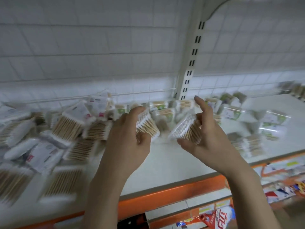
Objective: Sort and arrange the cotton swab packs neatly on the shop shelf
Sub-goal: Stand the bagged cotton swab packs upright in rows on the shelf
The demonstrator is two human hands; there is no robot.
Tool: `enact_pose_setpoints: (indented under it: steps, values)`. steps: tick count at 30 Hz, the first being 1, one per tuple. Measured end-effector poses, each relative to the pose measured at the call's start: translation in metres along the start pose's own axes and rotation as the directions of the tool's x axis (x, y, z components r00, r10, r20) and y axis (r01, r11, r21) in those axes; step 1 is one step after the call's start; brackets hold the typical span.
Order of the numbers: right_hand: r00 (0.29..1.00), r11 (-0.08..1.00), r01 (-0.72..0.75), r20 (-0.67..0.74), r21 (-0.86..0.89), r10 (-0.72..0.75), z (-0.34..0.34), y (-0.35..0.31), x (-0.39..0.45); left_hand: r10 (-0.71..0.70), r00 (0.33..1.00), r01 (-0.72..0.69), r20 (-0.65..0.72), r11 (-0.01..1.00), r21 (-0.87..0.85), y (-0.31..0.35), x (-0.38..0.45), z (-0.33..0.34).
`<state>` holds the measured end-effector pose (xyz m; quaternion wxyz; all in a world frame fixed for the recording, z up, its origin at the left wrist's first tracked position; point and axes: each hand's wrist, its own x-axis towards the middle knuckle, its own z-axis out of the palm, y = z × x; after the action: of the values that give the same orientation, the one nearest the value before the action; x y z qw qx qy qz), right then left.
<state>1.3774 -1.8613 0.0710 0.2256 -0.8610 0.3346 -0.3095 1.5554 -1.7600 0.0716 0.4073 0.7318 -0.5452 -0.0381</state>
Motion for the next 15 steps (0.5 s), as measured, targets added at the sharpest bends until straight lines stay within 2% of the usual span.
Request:
enact_pose_setpoints:
  steps: [4, 9, 15]
  values:
    - [0.997, 0.996, 0.042, -0.06, -0.084, -0.047, -0.042, 0.031, -0.017, 0.049, 0.998, -0.05, -0.024, 0.998, -0.04, 0.043, 0.003, 0.033]
    - [0.976, 0.999, -0.049, -0.215, -0.01, 0.046, -0.108, 0.095, -0.05, 0.094, 0.993, -0.096, -0.075, 0.995, -0.024, 0.114, 0.004, 0.099]
    - [0.959, 0.992, -0.13, -0.252, -0.002, 0.125, -0.192, 0.174, -0.093, 0.193, 0.981, -0.193, -0.012, 0.981, -0.021, 0.216, -0.003, 0.188]
